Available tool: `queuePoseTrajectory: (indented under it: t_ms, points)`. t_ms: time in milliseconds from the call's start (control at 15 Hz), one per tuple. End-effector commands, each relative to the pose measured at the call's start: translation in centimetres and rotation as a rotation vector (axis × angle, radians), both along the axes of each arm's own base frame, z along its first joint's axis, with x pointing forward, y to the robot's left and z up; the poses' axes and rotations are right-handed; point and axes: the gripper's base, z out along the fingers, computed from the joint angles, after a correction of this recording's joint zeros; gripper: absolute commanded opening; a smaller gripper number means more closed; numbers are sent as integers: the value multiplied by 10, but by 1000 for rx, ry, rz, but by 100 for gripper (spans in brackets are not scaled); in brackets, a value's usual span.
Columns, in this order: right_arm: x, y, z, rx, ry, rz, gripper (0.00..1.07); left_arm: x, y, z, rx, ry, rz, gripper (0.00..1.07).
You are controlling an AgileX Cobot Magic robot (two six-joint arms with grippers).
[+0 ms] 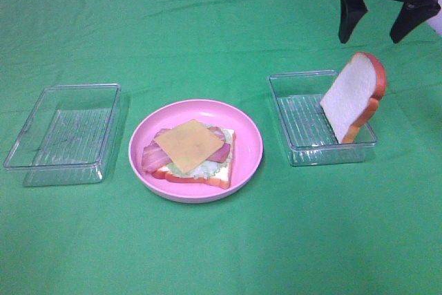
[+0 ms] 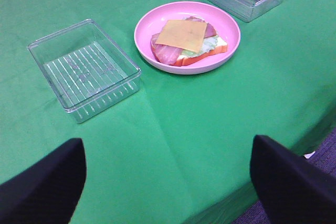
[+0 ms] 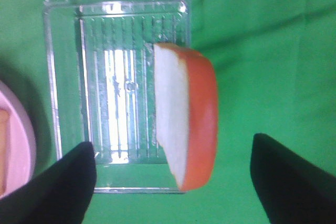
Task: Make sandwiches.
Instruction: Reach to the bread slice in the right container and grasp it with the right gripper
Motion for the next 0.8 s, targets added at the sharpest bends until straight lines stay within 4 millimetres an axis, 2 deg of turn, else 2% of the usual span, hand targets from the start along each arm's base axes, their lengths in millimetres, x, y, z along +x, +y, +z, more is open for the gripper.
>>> queuePoseTrajectory:
  t_ms: [67, 267, 333, 533, 733, 800]
  points:
    - [-7, -16, -13, 7, 103, -12, 76, -3, 1, 1, -28, -17, 0, 81]
    - [-2, -18, -26, 38, 117, 14, 76, -3, 1, 1, -28, -17, 0, 81]
    - [3, -11, -39, 95, 134, 23, 76, -3, 1, 1, -28, -17, 0, 81]
    - [10, -14, -56, 56, 143, -3, 76, -3, 1, 1, -28, -17, 0, 81]
    - [12, -14, -62, 55, 140, -5, 74, -3, 1, 1, -28, -17, 0, 81]
    - [12, -14, -62, 56, 142, -5, 68, -3, 1, 1, -28, -17, 0, 81]
